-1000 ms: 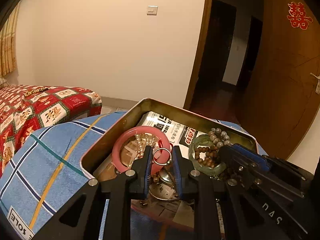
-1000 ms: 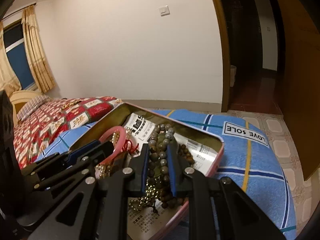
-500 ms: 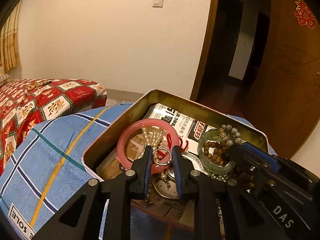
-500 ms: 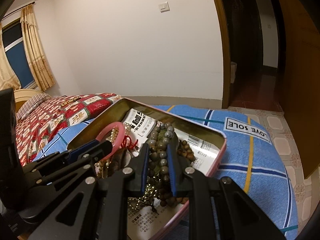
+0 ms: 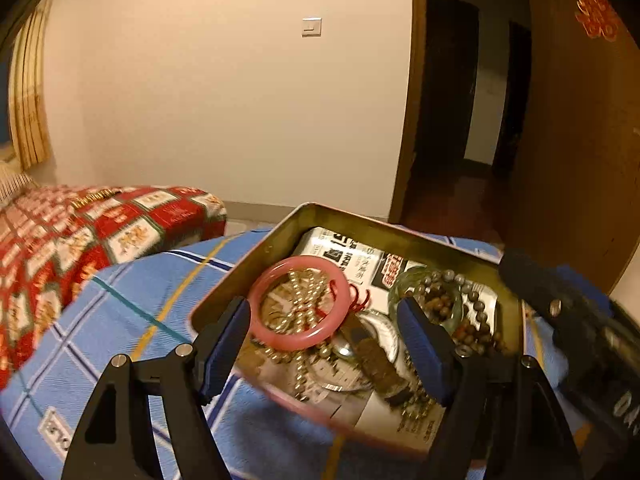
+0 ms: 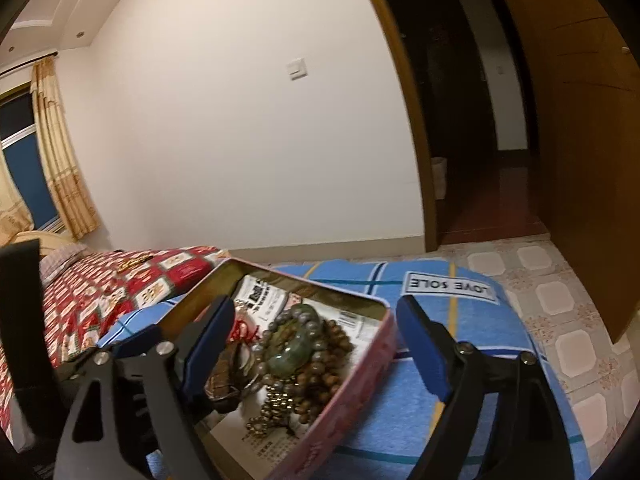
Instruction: Organize jewelry
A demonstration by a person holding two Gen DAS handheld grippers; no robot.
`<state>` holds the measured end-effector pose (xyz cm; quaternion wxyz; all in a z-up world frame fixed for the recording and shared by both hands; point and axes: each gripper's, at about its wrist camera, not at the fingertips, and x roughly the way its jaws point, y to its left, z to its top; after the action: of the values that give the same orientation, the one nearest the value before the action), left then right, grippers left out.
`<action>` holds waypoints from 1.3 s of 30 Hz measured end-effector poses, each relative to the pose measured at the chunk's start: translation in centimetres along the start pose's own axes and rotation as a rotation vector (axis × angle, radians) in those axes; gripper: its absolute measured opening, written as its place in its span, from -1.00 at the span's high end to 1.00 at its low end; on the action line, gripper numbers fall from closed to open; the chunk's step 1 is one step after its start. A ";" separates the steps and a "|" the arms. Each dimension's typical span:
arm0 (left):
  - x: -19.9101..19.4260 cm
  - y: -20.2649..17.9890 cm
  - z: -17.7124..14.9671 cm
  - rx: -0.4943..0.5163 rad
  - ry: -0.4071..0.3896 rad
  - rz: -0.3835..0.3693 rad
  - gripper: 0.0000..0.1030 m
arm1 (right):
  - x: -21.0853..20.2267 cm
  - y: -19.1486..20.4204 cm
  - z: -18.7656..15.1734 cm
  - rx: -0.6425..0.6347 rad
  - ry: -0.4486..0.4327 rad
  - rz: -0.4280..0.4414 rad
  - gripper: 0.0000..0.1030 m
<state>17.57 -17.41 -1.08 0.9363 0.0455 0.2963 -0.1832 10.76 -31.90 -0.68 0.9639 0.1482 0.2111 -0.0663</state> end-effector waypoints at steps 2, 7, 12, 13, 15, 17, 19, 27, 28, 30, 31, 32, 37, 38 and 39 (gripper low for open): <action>-1.0 0.2 -0.4 0.009 -0.009 0.018 -0.48 | -0.4 0.0 0.0 0.004 -0.014 -0.012 -0.67; -3.8 2.3 -1.6 -0.040 -0.052 0.077 -0.47 | -2.1 0.9 -0.4 -0.013 -0.059 -0.045 -0.77; -5.9 4.4 -3.2 -0.087 -0.081 0.141 -0.47 | -3.5 2.4 -2.1 -0.051 -0.040 -0.050 -0.78; -6.1 4.6 -3.6 -0.088 -0.076 0.149 -0.47 | -3.8 2.8 -2.4 -0.065 -0.036 -0.055 -0.78; -6.7 4.8 -4.5 -0.091 -0.068 0.163 -0.47 | -4.4 3.4 -2.9 -0.092 -0.036 -0.065 -0.78; -7.3 4.9 -5.5 -0.086 -0.058 0.167 -0.47 | -5.0 4.0 -3.4 -0.116 -0.038 -0.076 -0.78; -8.0 4.8 -6.3 -0.069 -0.057 0.176 -0.47 | -5.5 4.4 -3.9 -0.121 -0.039 -0.081 -0.78; -11.8 4.9 -8.2 -0.047 -0.143 0.197 -0.47 | -8.8 5.2 -5.5 -0.117 -0.092 -0.078 -0.78; -12.2 4.9 -8.3 -0.046 -0.159 0.200 -0.47 | -9.3 5.3 -5.7 -0.120 -0.105 -0.080 -0.78; -12.8 4.7 -8.6 -0.038 -0.180 0.204 -0.47 | -10.2 5.3 -5.9 -0.117 -0.137 -0.077 -0.78; -13.0 4.7 -8.7 -0.034 -0.184 0.204 -0.47 | -10.9 5.2 -6.0 -0.109 -0.167 -0.074 -0.79; -13.3 4.6 -8.8 -0.031 -0.189 0.204 -0.47 | -11.4 5.1 -6.0 -0.101 -0.190 -0.071 -0.84; -14.3 4.5 -9.2 -0.029 -0.226 0.198 -0.47 | -13.6 4.7 -6.3 -0.070 -0.307 -0.084 -0.99; -14.3 4.5 -9.2 -0.029 -0.225 0.200 -0.47 | -13.7 4.7 -6.3 -0.067 -0.316 -0.086 -1.00; -14.3 4.4 -9.2 -0.029 -0.222 0.203 -0.47 | -13.7 4.7 -6.3 -0.065 -0.319 -0.089 -1.00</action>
<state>3.44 -6.97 -0.59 0.9775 0.0410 0.1876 -0.0874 -3.14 -24.64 0.95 0.9856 0.0951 0.0637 -0.1247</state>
